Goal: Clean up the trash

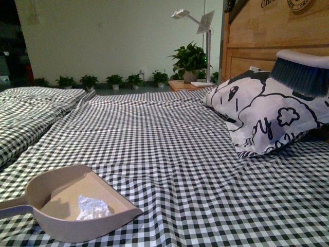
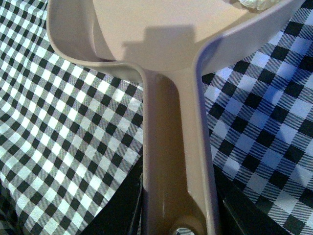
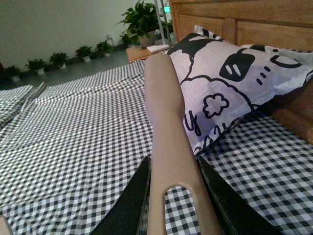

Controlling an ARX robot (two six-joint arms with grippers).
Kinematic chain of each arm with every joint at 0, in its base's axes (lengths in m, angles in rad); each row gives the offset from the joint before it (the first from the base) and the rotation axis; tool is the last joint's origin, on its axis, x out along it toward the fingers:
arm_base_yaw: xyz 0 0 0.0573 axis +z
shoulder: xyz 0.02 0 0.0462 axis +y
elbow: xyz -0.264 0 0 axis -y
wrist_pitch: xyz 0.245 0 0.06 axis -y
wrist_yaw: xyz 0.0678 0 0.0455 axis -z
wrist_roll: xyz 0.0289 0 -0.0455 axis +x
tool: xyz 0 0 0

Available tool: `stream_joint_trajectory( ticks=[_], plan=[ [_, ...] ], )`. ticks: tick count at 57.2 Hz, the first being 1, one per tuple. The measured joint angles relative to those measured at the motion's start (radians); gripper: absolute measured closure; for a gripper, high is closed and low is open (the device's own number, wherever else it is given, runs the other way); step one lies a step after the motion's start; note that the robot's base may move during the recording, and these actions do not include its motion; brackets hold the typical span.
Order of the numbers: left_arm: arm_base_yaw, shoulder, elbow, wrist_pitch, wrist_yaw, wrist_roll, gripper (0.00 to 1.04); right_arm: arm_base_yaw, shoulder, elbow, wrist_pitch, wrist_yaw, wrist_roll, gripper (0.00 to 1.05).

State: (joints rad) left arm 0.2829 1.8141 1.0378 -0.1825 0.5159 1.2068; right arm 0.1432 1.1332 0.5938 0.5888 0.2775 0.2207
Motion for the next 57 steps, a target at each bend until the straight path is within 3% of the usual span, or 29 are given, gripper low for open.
stream_joint_trajectory(
  ticks=[5, 9, 14, 37, 57],
  plan=[
    [0.000, 0.000, 0.000, 0.006, 0.007, -0.005, 0.77, 0.003, 0.000, -0.001, 0.000, 0.000, 0.000, 0.82],
    [0.004, 0.000, -0.040, 0.179, 0.095, -0.138, 0.77, 0.003, 0.000, -0.001, 0.000, 0.000, 0.000, 0.82],
    [0.003, 0.000, -0.044, 0.269, 0.117, -0.257, 0.77, 0.003, 0.000, -0.001, 0.000, 0.002, 0.000, 0.82],
    [-0.004, -0.018, 0.009, 0.313, 0.063, -0.535, 0.77, 0.010, -0.005, -0.003, -0.020, 0.018, 0.000, 0.82],
    [0.016, -0.212, 0.114, 0.348, 0.013, -0.775, 0.77, 0.016, -0.115, -0.002, -0.112, 0.071, 0.000, 0.82]
  ],
)
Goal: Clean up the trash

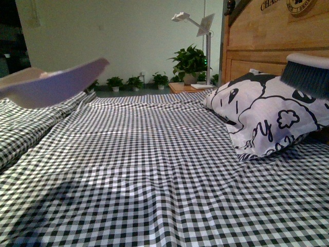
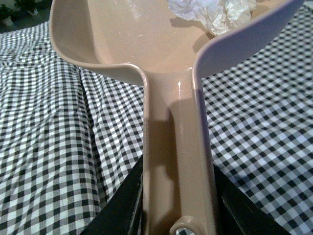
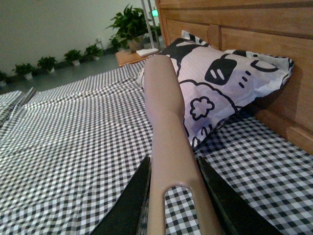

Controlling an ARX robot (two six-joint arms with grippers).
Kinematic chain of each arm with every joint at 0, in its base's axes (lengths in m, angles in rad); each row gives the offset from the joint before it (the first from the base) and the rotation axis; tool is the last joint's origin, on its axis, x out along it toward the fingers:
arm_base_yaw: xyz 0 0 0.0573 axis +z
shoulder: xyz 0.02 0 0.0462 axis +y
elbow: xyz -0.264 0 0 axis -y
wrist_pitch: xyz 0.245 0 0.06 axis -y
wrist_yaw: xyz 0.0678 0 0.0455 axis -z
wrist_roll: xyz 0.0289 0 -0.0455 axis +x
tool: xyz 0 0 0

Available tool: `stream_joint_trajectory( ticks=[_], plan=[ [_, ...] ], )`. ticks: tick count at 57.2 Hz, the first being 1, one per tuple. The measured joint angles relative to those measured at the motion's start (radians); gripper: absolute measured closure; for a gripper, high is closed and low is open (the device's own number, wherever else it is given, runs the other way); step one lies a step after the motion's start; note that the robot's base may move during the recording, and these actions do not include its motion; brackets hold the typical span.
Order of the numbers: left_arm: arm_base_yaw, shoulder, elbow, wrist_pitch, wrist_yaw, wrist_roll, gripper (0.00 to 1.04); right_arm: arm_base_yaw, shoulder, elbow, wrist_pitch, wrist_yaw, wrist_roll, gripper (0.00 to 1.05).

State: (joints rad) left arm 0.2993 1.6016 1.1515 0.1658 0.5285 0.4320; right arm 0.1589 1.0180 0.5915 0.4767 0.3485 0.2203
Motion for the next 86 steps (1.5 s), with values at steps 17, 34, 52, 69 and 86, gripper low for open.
stream_joint_trajectory(
  ticks=[17, 34, 52, 69, 86],
  plan=[
    [0.056, -0.214, -0.096, -0.003, 0.063, -0.131, 0.77, 0.014, -0.122, 0.002, -0.016, 0.039, -0.008, 0.82],
    [0.132, -0.421, -0.248, -0.035, 0.139, -0.208, 0.77, 0.069, -0.205, -0.048, -0.013, 0.085, -0.030, 0.82],
    [0.179, -0.555, -0.345, -0.114, 0.198, -0.240, 0.77, 0.105, -0.262, -0.077, -0.027, 0.131, -0.030, 0.82],
    [0.179, -0.558, -0.362, -0.119, 0.193, -0.239, 0.77, 0.113, -0.268, -0.083, -0.061, 0.157, -0.031, 0.82],
    [0.179, -0.558, -0.362, -0.119, 0.193, -0.239, 0.77, 0.113, -0.268, -0.083, -0.061, 0.157, -0.031, 0.82]
  ],
)
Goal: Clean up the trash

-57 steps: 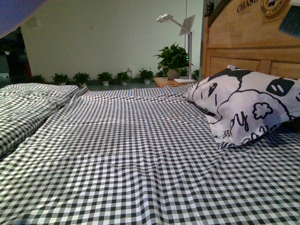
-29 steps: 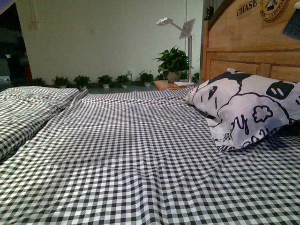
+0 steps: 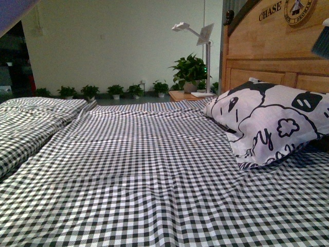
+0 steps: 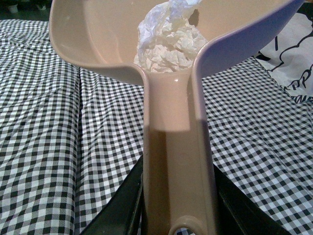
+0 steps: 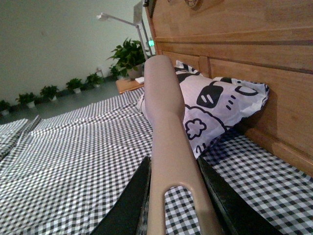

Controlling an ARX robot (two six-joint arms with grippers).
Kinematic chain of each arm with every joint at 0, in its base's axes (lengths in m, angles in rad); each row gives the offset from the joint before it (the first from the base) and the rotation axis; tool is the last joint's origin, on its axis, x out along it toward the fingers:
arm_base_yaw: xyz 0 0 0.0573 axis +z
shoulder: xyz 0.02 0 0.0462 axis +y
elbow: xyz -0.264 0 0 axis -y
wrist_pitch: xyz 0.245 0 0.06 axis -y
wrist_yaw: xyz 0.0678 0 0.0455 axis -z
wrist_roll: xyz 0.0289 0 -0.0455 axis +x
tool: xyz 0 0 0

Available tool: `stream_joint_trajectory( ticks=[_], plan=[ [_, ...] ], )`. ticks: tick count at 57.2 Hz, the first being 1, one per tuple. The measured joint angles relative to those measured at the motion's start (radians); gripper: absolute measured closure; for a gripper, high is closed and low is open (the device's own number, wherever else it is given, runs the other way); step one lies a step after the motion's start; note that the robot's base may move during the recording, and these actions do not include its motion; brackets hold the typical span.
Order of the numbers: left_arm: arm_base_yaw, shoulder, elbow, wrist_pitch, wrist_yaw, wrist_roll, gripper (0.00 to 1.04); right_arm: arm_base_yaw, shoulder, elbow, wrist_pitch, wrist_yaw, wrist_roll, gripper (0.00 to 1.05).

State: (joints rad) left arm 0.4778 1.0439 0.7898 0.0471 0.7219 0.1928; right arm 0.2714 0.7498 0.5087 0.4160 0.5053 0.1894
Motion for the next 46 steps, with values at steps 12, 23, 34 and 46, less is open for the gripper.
stream_joint_trajectory(
  ticks=[12, 23, 34, 46],
  plan=[
    [0.000, 0.000, 0.000, 0.000, 0.000, 0.000, 0.77, 0.000, 0.000, 0.000, 0.000, 0.000, 0.000, 0.82],
    [0.000, 0.000, 0.000, 0.000, 0.000, 0.000, 0.77, 0.000, 0.000, 0.000, 0.000, 0.000, 0.000, 0.82],
    [0.000, 0.000, 0.000, 0.000, 0.000, 0.000, 0.77, 0.000, 0.000, 0.000, 0.000, 0.000, 0.000, 0.82],
    [0.000, 0.000, 0.000, 0.000, 0.000, 0.000, 0.77, 0.000, 0.000, 0.000, 0.000, 0.000, 0.000, 0.82]
  ],
)
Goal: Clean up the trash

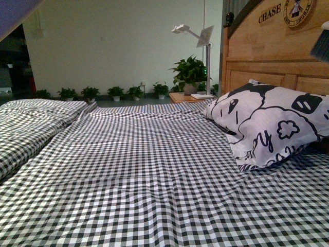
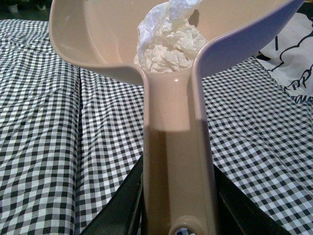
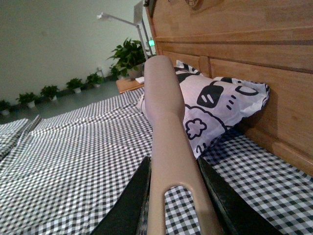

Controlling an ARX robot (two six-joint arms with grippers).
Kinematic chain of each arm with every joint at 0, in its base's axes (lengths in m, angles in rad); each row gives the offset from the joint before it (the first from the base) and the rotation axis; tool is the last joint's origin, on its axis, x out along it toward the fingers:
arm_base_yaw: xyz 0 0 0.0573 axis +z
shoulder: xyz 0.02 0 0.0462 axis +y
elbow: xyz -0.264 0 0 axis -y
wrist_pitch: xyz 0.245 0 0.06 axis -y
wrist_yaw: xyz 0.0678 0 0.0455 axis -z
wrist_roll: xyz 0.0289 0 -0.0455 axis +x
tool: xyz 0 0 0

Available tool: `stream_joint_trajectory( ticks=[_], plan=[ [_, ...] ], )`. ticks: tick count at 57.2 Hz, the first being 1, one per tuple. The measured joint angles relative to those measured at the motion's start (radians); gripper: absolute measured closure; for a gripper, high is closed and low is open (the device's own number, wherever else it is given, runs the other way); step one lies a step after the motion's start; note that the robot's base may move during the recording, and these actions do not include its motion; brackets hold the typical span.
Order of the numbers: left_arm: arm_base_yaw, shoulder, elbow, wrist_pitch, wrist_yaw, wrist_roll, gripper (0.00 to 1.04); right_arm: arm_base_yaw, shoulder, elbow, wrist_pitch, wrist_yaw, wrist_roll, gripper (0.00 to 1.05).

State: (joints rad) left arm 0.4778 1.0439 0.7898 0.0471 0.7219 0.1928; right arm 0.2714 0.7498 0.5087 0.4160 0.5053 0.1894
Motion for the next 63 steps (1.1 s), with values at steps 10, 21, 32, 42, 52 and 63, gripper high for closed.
stream_joint_trajectory(
  ticks=[10, 21, 32, 42, 52, 63],
  plan=[
    [0.000, 0.000, 0.000, 0.000, 0.000, 0.000, 0.77, 0.000, 0.000, 0.000, 0.000, 0.000, 0.000, 0.82],
    [0.000, 0.000, 0.000, 0.000, 0.000, 0.000, 0.77, 0.000, 0.000, 0.000, 0.000, 0.000, 0.000, 0.82],
    [0.000, 0.000, 0.000, 0.000, 0.000, 0.000, 0.77, 0.000, 0.000, 0.000, 0.000, 0.000, 0.000, 0.82],
    [0.000, 0.000, 0.000, 0.000, 0.000, 0.000, 0.77, 0.000, 0.000, 0.000, 0.000, 0.000, 0.000, 0.82],
    [0.000, 0.000, 0.000, 0.000, 0.000, 0.000, 0.77, 0.000, 0.000, 0.000, 0.000, 0.000, 0.000, 0.82],
    [0.000, 0.000, 0.000, 0.000, 0.000, 0.000, 0.77, 0.000, 0.000, 0.000, 0.000, 0.000, 0.000, 0.82]
  ],
)
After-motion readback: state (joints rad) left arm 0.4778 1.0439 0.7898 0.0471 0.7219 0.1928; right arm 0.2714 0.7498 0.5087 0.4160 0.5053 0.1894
